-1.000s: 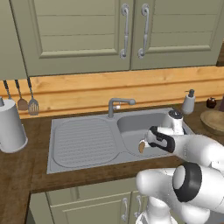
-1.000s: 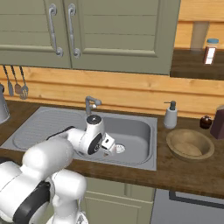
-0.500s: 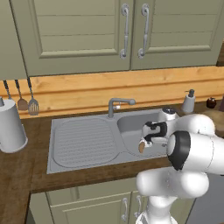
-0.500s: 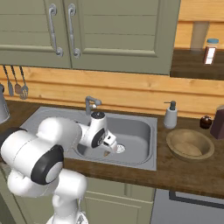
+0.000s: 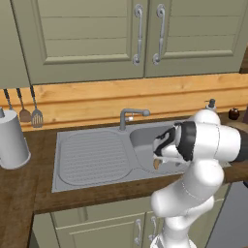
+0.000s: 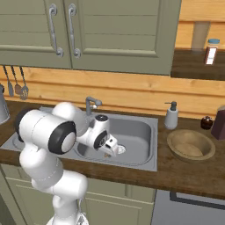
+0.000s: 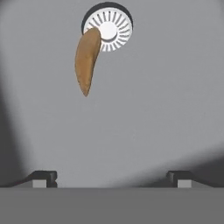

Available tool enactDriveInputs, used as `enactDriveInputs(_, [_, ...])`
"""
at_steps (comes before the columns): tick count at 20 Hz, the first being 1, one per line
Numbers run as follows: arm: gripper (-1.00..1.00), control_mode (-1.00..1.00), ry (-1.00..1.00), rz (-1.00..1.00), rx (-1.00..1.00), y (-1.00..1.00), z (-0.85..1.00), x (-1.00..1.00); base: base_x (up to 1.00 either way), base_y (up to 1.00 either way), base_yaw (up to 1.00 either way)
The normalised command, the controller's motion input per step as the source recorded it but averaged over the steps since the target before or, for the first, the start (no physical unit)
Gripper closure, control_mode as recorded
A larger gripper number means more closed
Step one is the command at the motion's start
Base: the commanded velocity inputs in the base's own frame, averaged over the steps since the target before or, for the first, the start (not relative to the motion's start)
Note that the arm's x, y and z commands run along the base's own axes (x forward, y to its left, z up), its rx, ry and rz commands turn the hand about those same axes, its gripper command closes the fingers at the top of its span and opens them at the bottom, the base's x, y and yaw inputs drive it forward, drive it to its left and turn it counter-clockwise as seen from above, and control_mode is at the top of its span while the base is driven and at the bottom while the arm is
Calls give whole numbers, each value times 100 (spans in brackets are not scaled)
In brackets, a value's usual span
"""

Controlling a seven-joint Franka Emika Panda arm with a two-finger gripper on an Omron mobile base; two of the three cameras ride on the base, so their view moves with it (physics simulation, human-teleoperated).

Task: Pick the sweet potato from the sink and place it in the bowl. Then pick the bowl and place it in the microwave. Then close the microwave door and press the start button.

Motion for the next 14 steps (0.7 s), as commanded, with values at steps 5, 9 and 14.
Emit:
enactDriveInputs(5, [-100, -100, 0, 0, 3, 0, -40, 10, 0, 0, 0])
enactDriveInputs(9, [-100, -100, 0, 0, 2, 3, -28, 37, 0, 0, 0])
enactDriveInputs(14, [-100, -100, 0, 0, 2, 0, -19, 28, 0, 0, 0])
